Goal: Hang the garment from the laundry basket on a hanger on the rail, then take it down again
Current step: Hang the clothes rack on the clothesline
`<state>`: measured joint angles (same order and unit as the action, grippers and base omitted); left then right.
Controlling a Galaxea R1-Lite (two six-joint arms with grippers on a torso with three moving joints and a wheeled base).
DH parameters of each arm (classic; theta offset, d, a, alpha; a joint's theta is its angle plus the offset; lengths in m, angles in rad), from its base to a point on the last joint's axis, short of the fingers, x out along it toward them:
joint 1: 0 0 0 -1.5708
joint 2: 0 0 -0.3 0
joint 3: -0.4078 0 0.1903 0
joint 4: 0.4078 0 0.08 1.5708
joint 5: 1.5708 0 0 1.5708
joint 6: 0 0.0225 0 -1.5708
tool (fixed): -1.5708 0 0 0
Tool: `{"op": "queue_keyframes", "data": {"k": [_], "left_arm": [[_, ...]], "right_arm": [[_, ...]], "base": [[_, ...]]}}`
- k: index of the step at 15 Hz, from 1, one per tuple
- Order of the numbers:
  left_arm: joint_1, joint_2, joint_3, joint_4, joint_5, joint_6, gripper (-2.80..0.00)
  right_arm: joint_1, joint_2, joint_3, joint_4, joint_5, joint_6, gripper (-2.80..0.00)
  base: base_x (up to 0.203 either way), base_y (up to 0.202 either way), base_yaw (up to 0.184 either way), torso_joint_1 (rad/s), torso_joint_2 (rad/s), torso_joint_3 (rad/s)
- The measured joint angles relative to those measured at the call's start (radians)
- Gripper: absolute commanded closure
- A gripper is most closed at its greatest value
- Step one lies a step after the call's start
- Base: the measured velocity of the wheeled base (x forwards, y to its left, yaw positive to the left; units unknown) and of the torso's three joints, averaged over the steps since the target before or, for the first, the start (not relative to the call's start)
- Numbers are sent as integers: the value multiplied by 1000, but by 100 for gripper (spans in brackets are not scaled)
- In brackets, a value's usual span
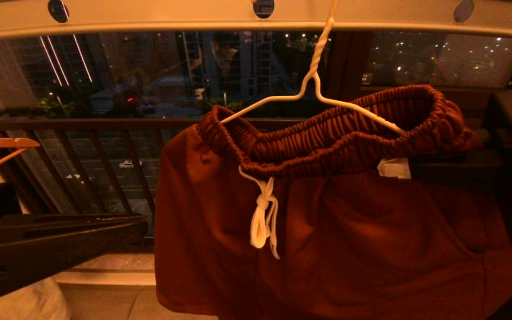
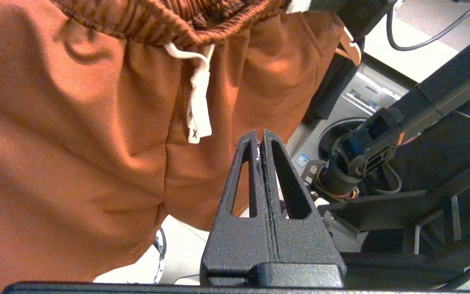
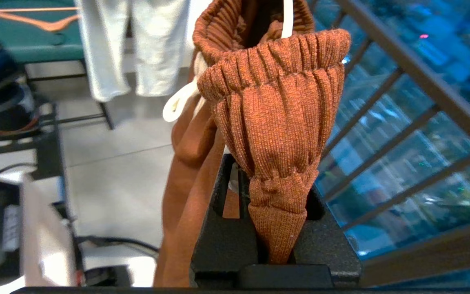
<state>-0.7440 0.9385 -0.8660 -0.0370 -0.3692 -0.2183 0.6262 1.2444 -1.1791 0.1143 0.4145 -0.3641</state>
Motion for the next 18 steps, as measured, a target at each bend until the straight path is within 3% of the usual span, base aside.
{"op": "queue_keyframes", "data": {"k": [18], "left_arm": [[0,-17,-3,-3,7,0,0]], "right_arm": [[40,40,51,-131,-165,24,0]], "base": [[0,0,0,0,0,0]]}}
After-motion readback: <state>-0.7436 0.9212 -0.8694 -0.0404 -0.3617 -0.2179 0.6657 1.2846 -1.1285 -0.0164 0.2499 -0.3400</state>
